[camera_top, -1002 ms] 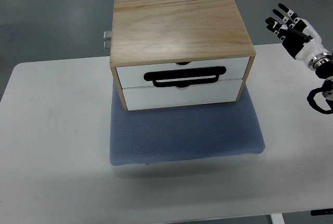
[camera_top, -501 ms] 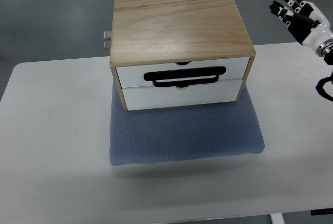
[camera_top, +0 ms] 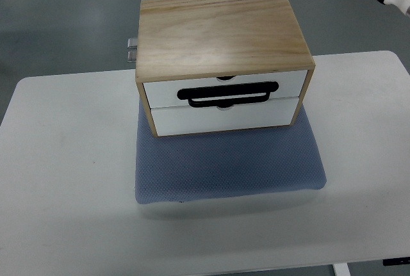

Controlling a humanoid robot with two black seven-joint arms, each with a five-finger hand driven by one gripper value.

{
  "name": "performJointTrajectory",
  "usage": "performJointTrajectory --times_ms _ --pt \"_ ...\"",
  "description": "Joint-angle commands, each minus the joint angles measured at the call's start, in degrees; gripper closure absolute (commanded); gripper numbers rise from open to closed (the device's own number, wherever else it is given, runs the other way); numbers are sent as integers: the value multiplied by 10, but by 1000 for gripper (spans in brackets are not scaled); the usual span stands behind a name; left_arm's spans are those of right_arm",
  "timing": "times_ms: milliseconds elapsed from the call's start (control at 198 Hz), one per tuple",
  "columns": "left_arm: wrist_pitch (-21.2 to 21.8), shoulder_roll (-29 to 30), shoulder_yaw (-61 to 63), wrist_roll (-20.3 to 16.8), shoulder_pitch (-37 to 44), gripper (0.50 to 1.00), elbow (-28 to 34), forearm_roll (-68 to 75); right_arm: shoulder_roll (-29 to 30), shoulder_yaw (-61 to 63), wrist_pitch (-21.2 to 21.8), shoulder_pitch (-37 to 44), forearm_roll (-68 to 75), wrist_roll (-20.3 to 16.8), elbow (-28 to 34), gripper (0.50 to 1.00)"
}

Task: Open wood drawer with right hand

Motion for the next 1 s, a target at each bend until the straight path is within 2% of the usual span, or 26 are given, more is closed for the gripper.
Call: performJointTrajectory --times_ms 0,197,370,451,648,840,997 --pt "0 0 0 0 0 500 0 0 -19 -35 20 36 1 7 11 566" --pt "0 0 0 0 0 500 0 0 -35 -135 72 116 1 10 12 566" --pt "0 0 0 1 0 500 0 0 -48 -243 169 197 -1 9 25 566" --pt "0 0 0 0 0 500 0 0 -61 -287 198 233 -2 8 47 566" --pt "0 0 0 0 0 500 0 0 -69 -403 198 334 -8 3 126 566" --pt "0 0 0 0 0 500 0 0 -43 -474 198 403 -68 -6 207 566" --pt "0 0 0 0 0 500 0 0 -3 -513 143 427 -89 -53 242 566"
